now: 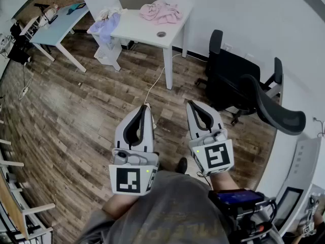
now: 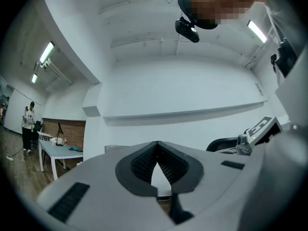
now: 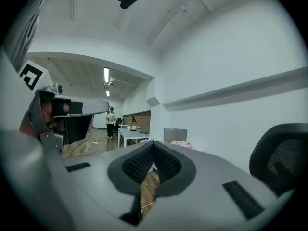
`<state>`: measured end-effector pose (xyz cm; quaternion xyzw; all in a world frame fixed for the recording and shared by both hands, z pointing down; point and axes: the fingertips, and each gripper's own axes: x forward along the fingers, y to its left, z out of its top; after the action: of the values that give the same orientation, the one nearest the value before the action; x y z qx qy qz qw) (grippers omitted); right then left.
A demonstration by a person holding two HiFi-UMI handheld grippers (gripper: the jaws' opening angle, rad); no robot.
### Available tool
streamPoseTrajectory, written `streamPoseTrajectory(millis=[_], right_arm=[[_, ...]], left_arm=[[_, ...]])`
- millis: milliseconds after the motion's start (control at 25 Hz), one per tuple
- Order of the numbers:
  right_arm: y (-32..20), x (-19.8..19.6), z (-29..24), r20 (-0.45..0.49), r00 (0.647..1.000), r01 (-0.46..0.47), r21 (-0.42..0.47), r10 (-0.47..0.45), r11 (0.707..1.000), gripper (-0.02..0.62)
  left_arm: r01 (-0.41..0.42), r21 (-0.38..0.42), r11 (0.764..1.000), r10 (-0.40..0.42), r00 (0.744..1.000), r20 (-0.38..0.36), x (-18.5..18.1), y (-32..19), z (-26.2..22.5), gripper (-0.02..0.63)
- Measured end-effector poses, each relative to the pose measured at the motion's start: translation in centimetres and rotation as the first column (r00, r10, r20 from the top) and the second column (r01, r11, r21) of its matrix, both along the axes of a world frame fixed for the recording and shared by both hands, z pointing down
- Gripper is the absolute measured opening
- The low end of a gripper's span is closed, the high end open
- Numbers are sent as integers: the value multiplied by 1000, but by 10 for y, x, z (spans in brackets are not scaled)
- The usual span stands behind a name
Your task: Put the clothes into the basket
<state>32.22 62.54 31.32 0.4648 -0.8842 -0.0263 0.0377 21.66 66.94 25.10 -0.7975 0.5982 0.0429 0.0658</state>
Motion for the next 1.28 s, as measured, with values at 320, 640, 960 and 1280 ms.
streamPoseTrajectory(millis=[320,640,960,1280], right_arm=[[1,22,8,44,997,62,-11,-61,998,6],[-21,21,18,52,995,88,-46,-86,995,9],[-78,0,34,39,997,72,-69,-70,995,9],[-174,-59,23,-1,998,69,-39,-69,997,9]], left_arm=[[17,-14,1000,-17,1000,6,29,-1,4,9],[34,-32,999,-34,999,17,28,-20,10,9],[34,-51,998,-34,999,-12,-5,-77,29,8],[35,-29,999,-37,998,-59,-74,-169,22,9]])
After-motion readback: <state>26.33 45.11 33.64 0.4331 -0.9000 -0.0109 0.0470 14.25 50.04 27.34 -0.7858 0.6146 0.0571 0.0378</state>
